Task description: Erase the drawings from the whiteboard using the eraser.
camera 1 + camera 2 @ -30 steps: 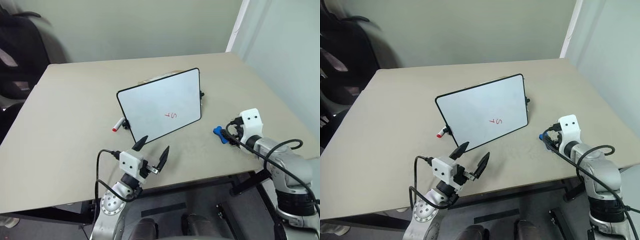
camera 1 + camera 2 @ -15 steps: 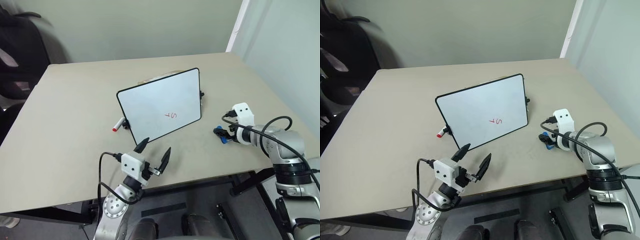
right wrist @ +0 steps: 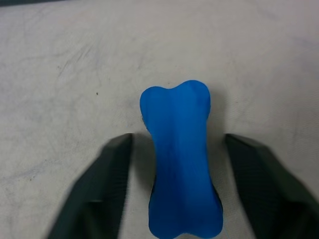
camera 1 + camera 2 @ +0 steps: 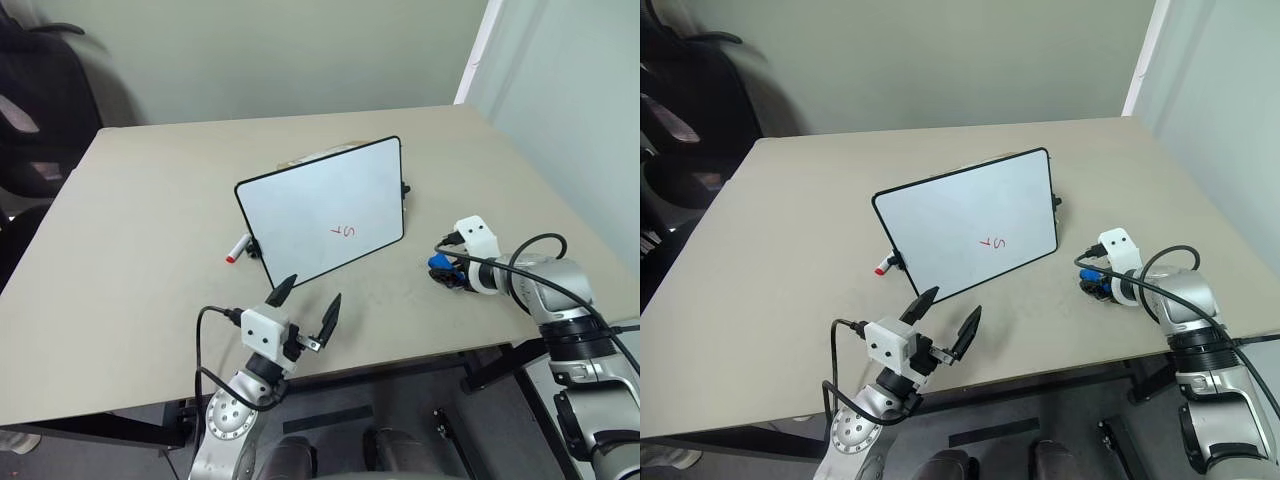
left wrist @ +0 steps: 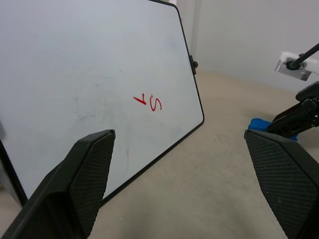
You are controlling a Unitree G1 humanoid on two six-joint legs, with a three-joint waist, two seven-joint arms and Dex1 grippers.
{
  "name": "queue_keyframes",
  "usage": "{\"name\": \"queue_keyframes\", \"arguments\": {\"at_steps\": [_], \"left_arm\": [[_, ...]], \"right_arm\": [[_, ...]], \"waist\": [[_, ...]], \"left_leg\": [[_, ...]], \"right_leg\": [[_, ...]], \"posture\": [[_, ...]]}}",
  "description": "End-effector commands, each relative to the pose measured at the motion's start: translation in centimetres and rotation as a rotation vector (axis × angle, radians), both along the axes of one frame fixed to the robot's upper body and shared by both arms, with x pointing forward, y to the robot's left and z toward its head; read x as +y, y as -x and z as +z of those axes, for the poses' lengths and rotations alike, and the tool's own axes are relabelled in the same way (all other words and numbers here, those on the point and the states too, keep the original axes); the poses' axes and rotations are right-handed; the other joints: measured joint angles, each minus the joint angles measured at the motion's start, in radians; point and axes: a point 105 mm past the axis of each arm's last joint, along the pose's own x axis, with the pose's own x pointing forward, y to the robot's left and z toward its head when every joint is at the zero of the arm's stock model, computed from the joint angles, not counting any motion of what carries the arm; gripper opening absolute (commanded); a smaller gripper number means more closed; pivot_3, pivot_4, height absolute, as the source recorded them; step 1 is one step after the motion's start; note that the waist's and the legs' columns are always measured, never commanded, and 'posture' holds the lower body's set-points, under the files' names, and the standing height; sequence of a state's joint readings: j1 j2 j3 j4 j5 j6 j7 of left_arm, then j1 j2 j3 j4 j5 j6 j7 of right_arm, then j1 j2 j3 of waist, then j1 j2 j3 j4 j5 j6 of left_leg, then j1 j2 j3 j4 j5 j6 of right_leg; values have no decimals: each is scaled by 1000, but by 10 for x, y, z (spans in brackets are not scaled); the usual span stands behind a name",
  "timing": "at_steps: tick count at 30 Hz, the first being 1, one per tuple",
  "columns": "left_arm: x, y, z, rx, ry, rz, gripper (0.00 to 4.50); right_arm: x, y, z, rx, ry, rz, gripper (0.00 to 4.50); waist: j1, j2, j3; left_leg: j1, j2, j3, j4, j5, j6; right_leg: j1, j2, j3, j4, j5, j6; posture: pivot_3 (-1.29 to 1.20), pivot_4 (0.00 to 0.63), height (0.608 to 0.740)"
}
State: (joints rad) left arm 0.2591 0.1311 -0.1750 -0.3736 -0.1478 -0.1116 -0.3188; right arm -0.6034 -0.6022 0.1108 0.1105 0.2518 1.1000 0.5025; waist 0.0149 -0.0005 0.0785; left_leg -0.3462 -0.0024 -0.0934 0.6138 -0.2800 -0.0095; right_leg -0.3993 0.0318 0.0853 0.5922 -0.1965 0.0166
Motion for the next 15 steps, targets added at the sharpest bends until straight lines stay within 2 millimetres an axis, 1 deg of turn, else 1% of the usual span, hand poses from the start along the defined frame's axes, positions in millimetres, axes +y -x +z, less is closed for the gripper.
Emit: {"name": "queue_keyframes", "arguments": {"at_steps": [1,2,6,7,11,14,15], "left_arm": [[-5,3,15,-67,10,-11,4500],[-5,3,15,-67,9,-12,4500],[-6,3,16,-68,8,-15,4500],[-6,3,16,-69,7,-16,4500],[-8,3,15,-69,5,-19,4500],[-8,3,16,-71,6,-20,4500],[-7,3,16,-72,6,-20,4500]], "right_arm": [[-1,-4,13,-46,12,12,1722],[-1,-4,15,-52,12,12,1429],[2,-2,28,-92,11,41,1429],[5,-2,33,-110,3,51,1429],[28,1,61,-188,-72,114,1429],[49,4,69,-203,-102,159,1429],[54,4,70,-208,-106,167,1093]], "waist": [[0,0,0],[0,0,0],[0,1,0],[0,1,0],[-1,0,0],[-3,0,0],[-3,1,0]], "left_leg": [[0,0,0,0,0,0],[0,0,0,0,0,0],[0,0,0,0,0,0],[0,0,0,0,0,0],[0,0,0,0,0,0],[0,0,0,0,0,0],[0,0,0,0,0,0]], "right_leg": [[0,0,0,0,0,0],[0,0,0,0,0,0],[0,0,0,0,0,0],[0,0,0,0,0,0],[0,0,0,0,0,0],[0,0,0,0,0,0],[0,0,0,0,0,0]], "posture": [[0,150,739],[0,150,739],[0,150,739],[0,150,739],[0,150,739],[0,150,739],[0,150,739]]}}
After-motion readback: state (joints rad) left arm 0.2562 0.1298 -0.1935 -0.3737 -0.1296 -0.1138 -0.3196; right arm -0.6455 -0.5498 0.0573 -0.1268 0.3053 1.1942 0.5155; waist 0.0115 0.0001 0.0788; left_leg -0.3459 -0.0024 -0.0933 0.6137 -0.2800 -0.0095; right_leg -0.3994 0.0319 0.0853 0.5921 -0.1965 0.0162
